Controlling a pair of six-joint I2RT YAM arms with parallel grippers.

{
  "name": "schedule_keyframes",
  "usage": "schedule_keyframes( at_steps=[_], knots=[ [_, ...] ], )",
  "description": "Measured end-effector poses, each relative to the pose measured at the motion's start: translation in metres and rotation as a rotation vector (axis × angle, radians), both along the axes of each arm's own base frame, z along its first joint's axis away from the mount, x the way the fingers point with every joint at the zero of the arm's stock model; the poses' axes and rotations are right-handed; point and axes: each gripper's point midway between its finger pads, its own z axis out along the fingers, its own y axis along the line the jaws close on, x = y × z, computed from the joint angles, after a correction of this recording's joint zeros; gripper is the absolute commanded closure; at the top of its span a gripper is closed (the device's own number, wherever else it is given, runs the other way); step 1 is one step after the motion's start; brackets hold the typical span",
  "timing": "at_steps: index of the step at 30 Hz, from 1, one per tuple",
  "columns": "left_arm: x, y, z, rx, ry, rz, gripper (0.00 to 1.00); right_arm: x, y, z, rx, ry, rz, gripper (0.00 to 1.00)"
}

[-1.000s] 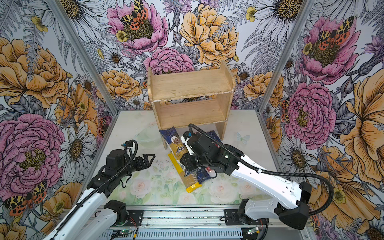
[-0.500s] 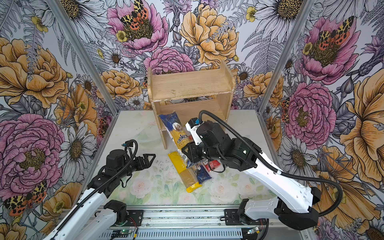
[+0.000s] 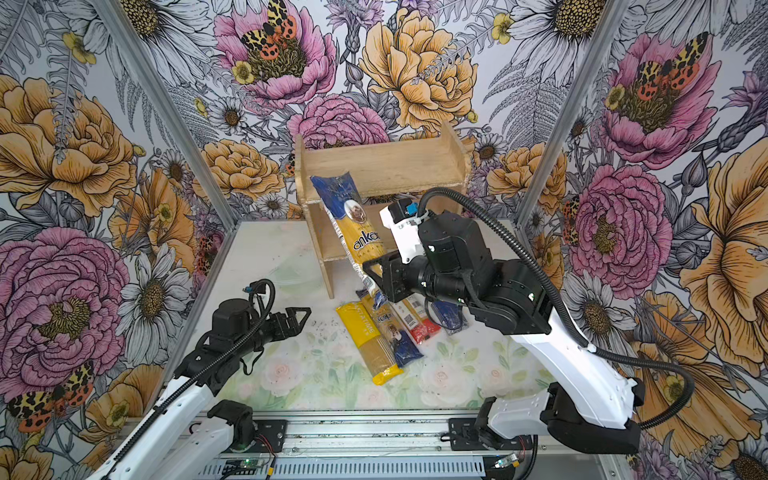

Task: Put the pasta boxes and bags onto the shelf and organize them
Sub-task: 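Lift the Ankara bag upright with the right gripper toward the shelf, then lower the Ankara bag onto the upper shelf tier with the right gripper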

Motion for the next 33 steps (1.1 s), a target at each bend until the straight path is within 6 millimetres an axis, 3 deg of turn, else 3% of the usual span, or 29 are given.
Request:
schedule_keyframes(
  at_steps=[4, 19, 33],
  knots=[
    [0.000, 0.000, 0.000, 0.000, 0.000, 0.001, 0.01, 0.019, 0.003, 0.016, -0.006, -0.060, -0.041, 1.00],
    [0.000, 0.000, -0.001, -0.002, 0.003, 0.002, 0.01, 0.095, 0.029, 0.041, -0.086, -0.225, -0.194, 1.00],
    [-0.001, 0.000, -0.004, 0.000, 0.008, 0.002, 0.01, 0.148, 0.057, 0.025, -0.124, -0.254, -0.291, 1.00]
  ],
)
